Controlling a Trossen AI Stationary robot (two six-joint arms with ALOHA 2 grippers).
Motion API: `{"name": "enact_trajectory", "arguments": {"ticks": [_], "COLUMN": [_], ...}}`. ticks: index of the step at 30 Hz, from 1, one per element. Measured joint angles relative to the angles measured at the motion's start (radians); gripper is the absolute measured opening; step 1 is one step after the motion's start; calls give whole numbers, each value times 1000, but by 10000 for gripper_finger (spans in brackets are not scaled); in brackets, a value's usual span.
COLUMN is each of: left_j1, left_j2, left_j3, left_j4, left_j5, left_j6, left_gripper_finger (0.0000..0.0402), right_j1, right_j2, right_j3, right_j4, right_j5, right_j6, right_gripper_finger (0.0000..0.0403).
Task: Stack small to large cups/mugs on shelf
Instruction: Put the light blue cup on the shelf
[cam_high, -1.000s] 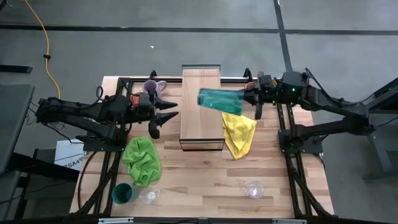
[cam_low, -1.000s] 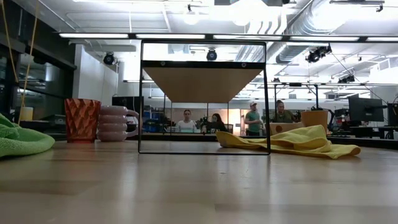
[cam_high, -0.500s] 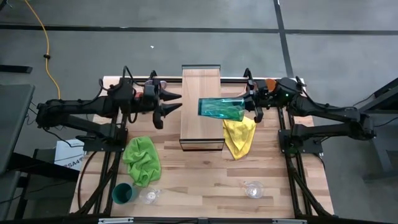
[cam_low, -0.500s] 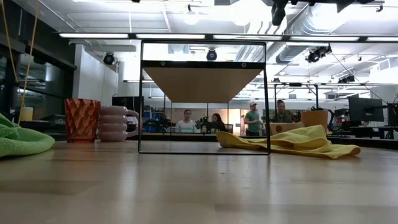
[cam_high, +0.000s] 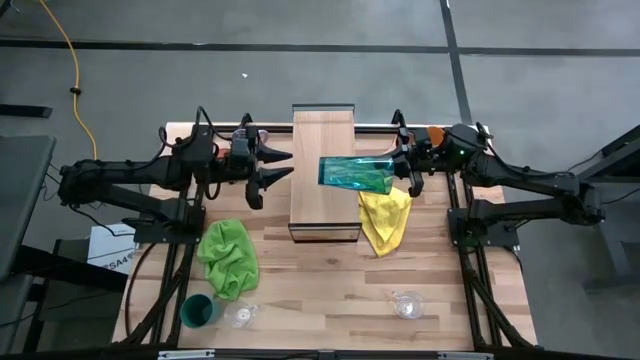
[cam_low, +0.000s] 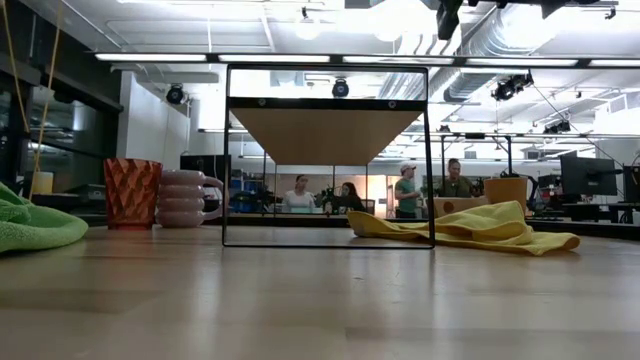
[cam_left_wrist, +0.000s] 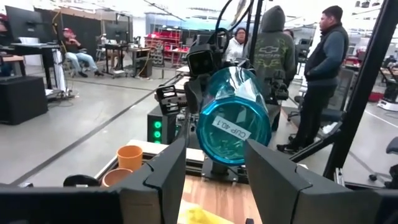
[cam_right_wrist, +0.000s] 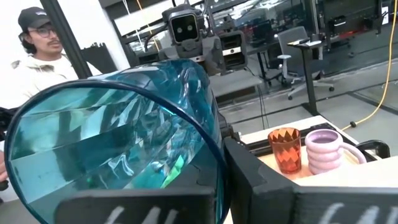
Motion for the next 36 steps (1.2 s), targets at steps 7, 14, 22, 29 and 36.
{"name": "enact_trajectory", "arguments": {"ticks": [7,14,22,29,36], "left_j1": [0,0,0,0,0], "left_j2": [0,0,0,0,0], "left_j3": [0,0,0,0,0], "left_j4": [0,0,0,0,0], "left_j5": [-14,-45,-45,-52,-52], "left_j6": [0,-1,-5,-6,-6], "left_gripper_finger": [150,150,150,150,150], "right_j1": [0,-3,-88,-169,-240], "right_j2": [0,0,144,483,823], "right_j3": [1,2,376,907,1348], "right_j4": [-3,-32,-591,-1116,-1538], "right_j5": [0,47,239,409,465], "right_j6": [4,40,-48,-76,-35], "right_gripper_finger": [0,0,0,0,0]}}
